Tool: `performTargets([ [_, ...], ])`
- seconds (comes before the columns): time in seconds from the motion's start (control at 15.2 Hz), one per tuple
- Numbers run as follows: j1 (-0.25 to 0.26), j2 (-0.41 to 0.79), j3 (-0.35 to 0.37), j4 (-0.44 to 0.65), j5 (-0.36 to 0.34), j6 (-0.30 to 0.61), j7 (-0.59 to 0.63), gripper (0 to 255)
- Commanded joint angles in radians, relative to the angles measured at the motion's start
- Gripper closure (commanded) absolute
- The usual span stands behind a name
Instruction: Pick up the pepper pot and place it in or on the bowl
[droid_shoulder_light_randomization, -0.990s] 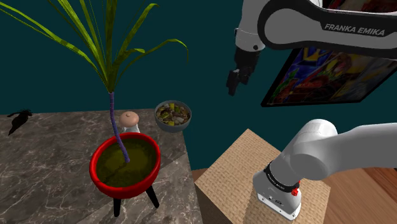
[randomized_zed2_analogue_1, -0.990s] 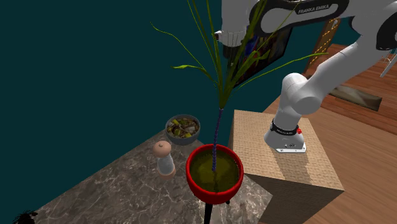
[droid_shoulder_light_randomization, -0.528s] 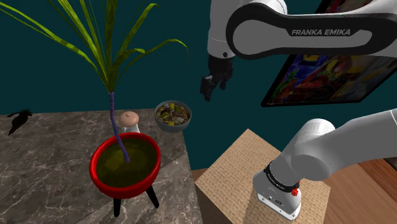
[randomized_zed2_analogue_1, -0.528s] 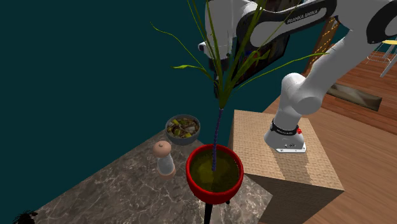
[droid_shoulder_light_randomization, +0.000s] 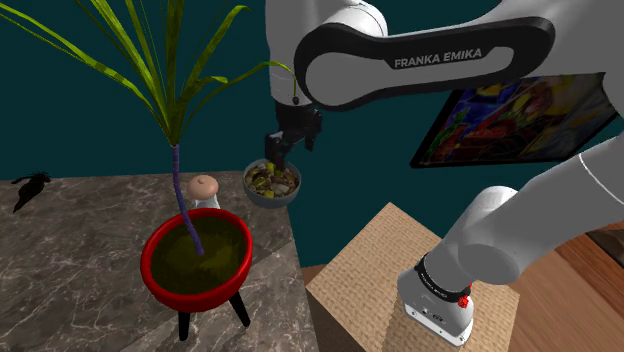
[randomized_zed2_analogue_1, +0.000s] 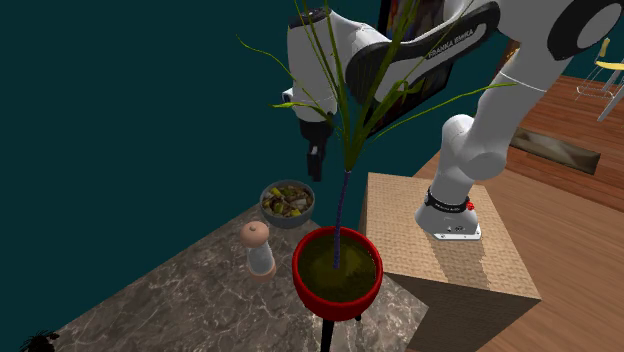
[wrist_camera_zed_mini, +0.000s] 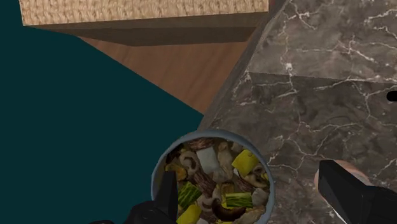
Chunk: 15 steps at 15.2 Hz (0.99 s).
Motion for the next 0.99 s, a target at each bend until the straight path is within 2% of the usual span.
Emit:
performTargets([
  [0.0,0.005,0.077,0.031,0.053,-0.021,0.021,0.049,0],
  [0.46,0.051,0.348,0.106,0.281,-0.138,0.036,0.216,0],
  [0.92,0.162,0.637,0.119,0.585,-0.278,-0.018,0.348,0],
])
